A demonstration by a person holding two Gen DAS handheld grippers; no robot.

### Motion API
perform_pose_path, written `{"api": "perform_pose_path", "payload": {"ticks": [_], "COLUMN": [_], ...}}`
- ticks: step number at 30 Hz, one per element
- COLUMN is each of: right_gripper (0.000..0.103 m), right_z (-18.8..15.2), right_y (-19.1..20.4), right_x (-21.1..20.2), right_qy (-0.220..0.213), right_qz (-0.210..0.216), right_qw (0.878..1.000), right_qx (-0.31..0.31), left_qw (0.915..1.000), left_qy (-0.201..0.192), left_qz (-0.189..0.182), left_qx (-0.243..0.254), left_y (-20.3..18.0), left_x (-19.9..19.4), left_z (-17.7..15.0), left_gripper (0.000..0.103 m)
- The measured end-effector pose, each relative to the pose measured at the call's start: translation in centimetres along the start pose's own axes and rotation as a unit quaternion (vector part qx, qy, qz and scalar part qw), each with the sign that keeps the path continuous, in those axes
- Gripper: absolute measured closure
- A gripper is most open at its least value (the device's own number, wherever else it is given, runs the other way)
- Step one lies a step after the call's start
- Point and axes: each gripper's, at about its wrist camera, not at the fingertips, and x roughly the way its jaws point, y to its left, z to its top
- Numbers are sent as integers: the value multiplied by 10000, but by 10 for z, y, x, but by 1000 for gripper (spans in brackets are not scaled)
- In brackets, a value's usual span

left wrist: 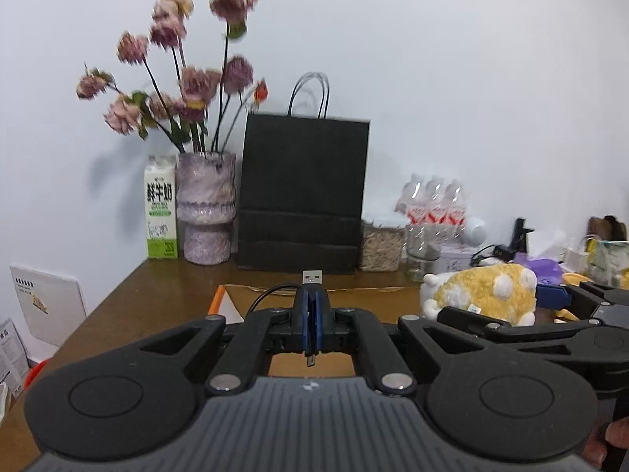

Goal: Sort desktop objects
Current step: 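Carry the cable and plush toy into the cardboard box with both grippers, then open both grippers to drop the cable and plush toy in the box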

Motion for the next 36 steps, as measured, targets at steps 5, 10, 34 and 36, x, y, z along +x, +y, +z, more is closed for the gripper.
{"api": "perform_pose_path", "payload": {"ticks": [5,10,34,36], "right_gripper": [11,11,0,0], "right_z": [-6,-26,-33,-31], "right_y": [-13,-25,-26,-26], "right_x": [63,97,75,71], "right_qy": [522,986,804,754], "right_qz": [-14,-30,69,84], "right_qw": [9986,9948,9963,9967], "right_qx": [48,236,298,300], "left_qw": [9986,9947,9968,9970], "left_qy": [503,985,520,451], "left_qz": [165,226,565,592], "left_qx": [-39,-189,221,233], "left_y": [3,14,2,1], "left_x": [65,104,84,82], "left_z": [-3,-20,-27,-25], "left_gripper": [99,99,0,0]}}
